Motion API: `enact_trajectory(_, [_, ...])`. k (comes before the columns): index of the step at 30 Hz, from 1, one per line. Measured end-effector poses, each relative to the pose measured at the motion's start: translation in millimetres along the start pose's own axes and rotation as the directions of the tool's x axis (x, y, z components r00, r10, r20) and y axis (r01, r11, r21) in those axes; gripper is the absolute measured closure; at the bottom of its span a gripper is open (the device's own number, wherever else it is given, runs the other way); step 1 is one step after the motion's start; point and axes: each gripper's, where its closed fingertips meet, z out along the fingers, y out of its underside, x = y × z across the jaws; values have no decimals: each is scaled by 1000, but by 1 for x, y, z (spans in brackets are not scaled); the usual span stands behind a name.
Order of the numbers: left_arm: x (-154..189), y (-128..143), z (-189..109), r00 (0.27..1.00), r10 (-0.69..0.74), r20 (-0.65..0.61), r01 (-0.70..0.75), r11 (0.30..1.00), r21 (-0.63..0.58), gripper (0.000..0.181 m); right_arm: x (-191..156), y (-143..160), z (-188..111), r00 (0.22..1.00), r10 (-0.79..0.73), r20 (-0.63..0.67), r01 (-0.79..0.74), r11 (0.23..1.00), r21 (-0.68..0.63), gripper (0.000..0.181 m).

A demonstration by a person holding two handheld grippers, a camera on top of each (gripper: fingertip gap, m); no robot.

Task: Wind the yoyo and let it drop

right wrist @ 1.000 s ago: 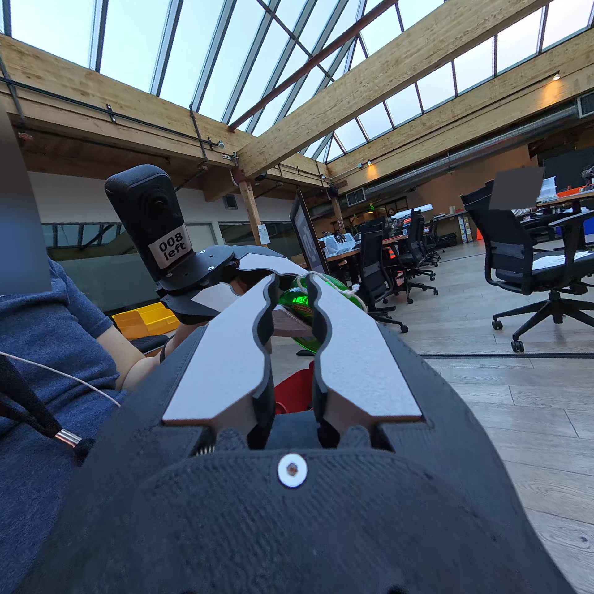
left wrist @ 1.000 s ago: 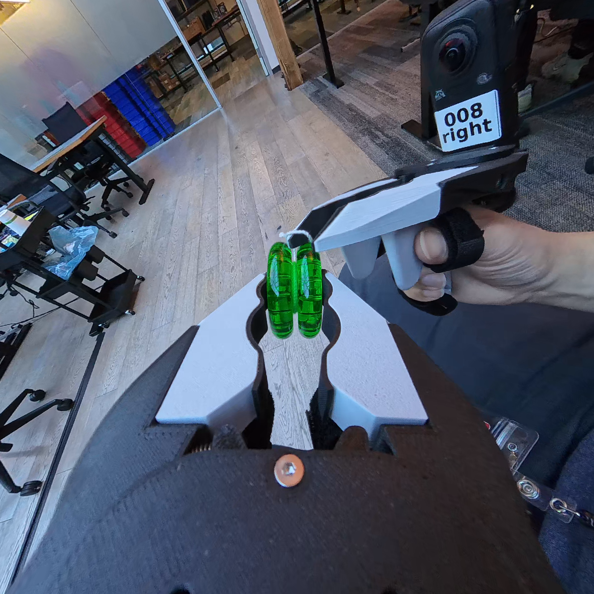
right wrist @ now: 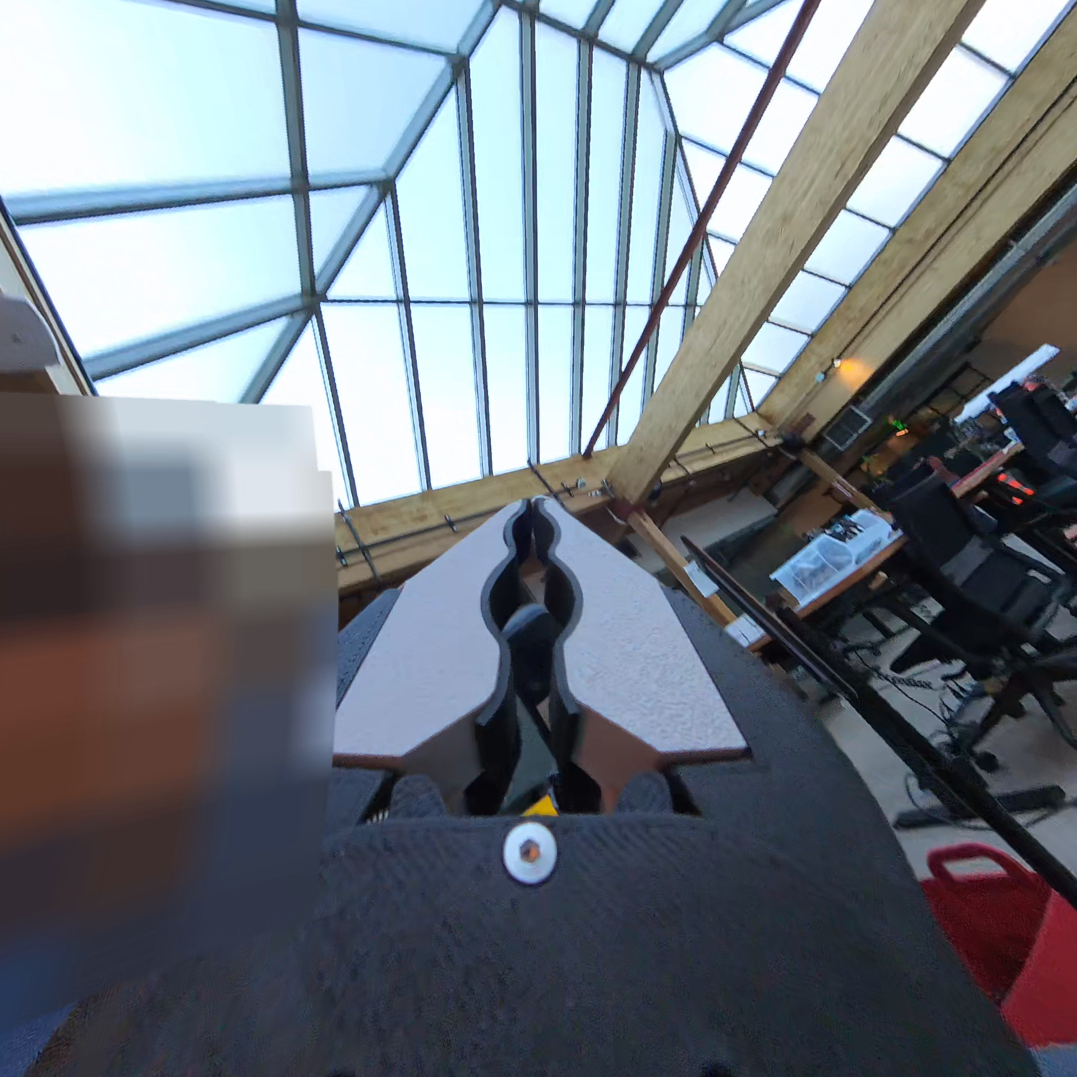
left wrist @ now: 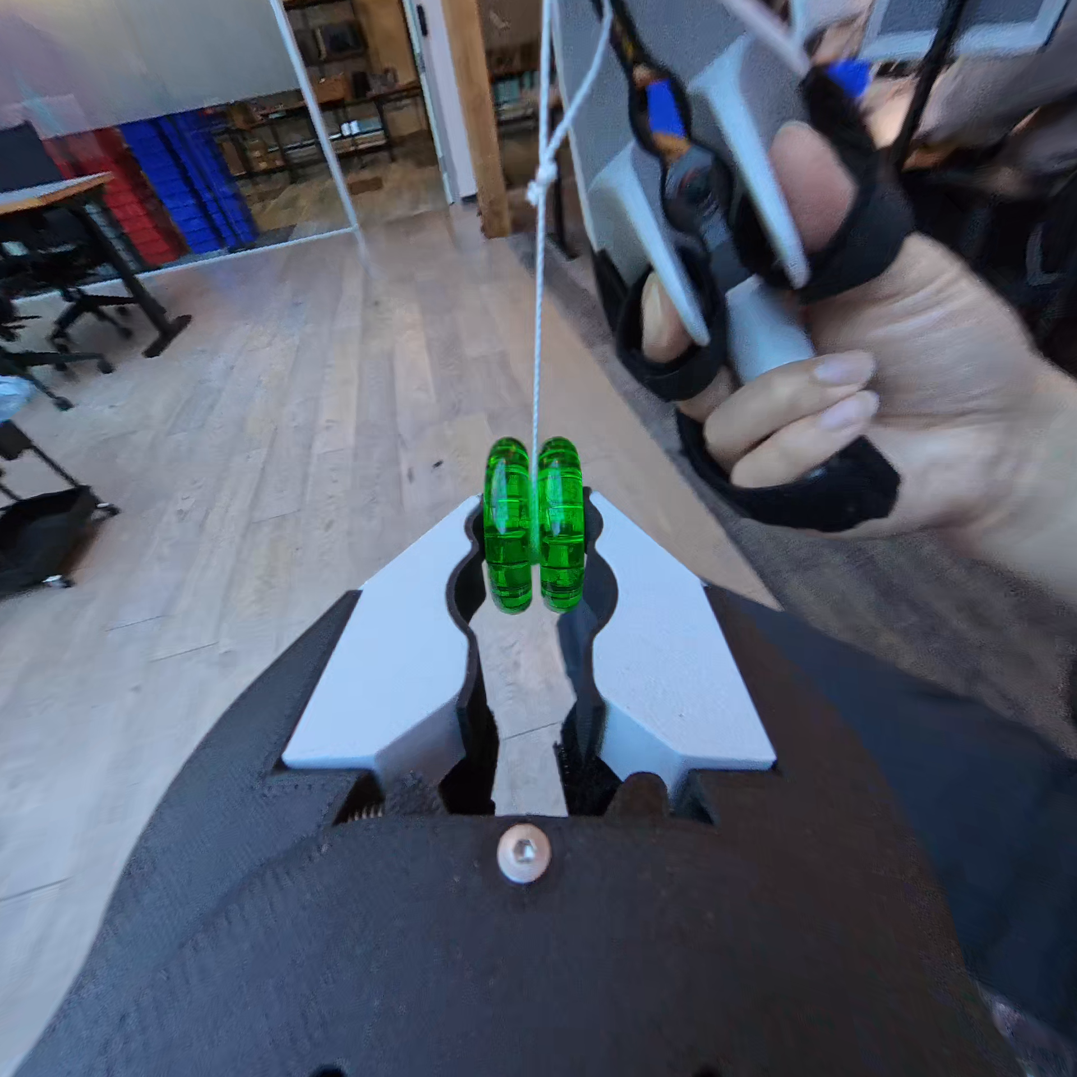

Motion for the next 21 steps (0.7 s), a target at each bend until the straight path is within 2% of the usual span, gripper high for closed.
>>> enact_trajectory(1, [-1,-7,-2,997,-71,-38,73,996,42,152,3,-13,-6,1000,22,6,-22,998,51,181])
enact_trajectory(4, [-8,-32,-11,941,-267,-207,301,940,159,152,9,-34,-16,998,63,32,-67,989,135,181])
enact_trajectory(6, [-20,-48,-13,846,-405,-347,486,854,187,153,13,-44,-14,996,85,36,-90,983,160,181])
enact_trajectory(9, [-53,-83,-11,609,-539,-583,750,631,200,153,12,-63,8,999,48,21,-50,991,126,181])
enact_trajectory(13, [-108,-128,10,342,-538,-771,923,344,170,153,13,-91,51,970,-217,-111,212,976,-59,181])
enact_trajectory(15, [-125,-148,22,197,-506,-840,973,206,104,153,15,-107,64,897,-404,-177,377,911,-167,181])
enact_trajectory(17, [-136,-164,33,97,-462,-882,993,102,55,153,12,-117,72,815,-551,-180,500,825,-264,181])
enact_trajectory(19, [-138,-173,48,24,-452,-892,999,41,6,153,3,-110,79,755,-648,-100,591,739,-324,181])
enact_trajectory(21, [-133,-180,58,-82,-413,-907,996,-15,-83,153,1,-86,80,713,-700,28,650,646,-400,181])
